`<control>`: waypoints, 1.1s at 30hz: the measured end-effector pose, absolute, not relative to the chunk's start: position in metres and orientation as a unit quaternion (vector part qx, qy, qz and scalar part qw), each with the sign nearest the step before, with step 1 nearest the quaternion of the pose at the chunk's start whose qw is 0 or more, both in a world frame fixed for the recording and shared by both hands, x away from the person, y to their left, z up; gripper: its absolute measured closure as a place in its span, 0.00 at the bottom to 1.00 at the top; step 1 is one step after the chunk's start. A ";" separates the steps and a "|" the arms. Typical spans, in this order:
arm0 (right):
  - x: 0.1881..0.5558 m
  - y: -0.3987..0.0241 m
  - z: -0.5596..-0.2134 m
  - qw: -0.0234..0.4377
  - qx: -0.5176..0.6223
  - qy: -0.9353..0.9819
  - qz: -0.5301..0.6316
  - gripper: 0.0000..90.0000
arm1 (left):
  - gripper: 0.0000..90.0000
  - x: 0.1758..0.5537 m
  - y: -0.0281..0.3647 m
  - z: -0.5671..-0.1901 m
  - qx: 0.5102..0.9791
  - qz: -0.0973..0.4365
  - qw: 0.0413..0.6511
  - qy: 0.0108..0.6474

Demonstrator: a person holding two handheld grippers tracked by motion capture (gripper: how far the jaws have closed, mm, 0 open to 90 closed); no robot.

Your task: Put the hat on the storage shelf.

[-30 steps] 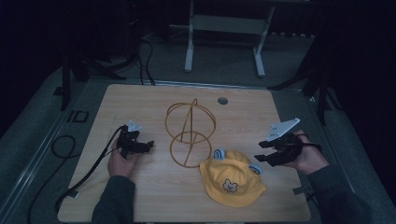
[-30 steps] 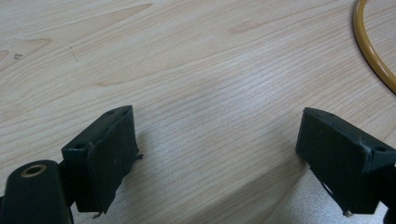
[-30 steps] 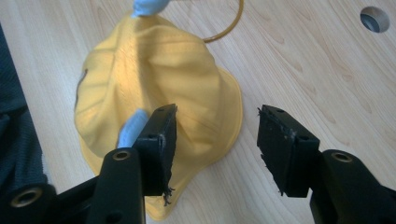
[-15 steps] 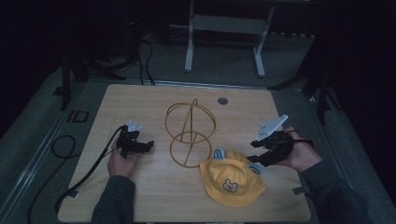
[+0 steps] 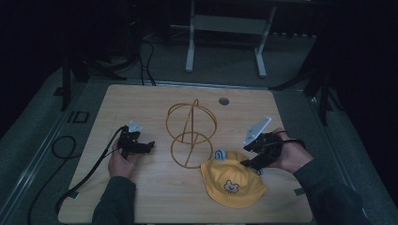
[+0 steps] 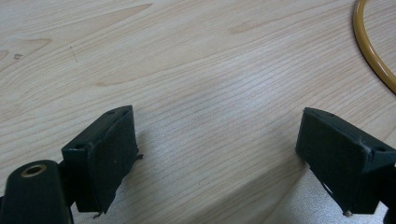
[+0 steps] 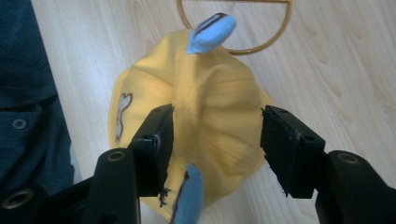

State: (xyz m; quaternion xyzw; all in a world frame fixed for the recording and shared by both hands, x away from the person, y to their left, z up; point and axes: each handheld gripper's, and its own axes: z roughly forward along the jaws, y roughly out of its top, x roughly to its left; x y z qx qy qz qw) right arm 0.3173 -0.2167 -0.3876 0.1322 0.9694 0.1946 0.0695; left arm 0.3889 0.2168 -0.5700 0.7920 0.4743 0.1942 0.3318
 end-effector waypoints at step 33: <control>0.323 -0.184 -0.413 -0.007 0.114 0.989 0.096 0.84 | 0.14 0.389 0.217 -0.570 0.792 0.194 0.332 0.474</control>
